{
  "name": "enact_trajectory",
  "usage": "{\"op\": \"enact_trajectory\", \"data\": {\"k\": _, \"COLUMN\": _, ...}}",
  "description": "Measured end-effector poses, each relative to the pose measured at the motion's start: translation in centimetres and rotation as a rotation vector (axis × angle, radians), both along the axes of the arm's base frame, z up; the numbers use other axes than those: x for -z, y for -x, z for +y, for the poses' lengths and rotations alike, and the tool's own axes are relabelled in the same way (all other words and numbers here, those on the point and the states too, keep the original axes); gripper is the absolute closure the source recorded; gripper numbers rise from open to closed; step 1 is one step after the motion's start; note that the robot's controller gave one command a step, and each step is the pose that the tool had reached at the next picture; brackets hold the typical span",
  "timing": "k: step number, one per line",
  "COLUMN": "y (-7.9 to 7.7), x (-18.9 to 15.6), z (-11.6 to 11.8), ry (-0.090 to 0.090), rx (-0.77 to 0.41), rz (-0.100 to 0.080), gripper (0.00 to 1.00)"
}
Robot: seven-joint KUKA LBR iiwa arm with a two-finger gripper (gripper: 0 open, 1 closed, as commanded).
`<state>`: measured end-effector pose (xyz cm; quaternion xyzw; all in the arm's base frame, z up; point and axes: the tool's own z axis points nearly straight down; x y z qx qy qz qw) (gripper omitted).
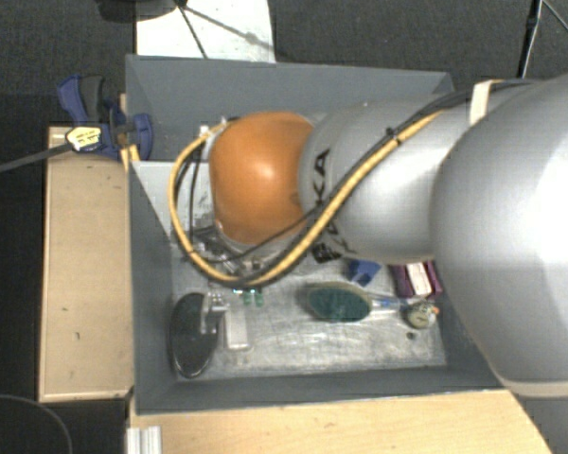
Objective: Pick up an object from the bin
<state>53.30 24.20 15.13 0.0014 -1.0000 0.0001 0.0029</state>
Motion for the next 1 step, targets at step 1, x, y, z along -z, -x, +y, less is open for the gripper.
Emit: {"op": "enact_trajectory", "data": {"k": 1, "y": 4.26, "x": 8.13, "z": 0.59, "ry": -0.003, "rx": -0.353, "rz": -0.009, "gripper": 0.0}}
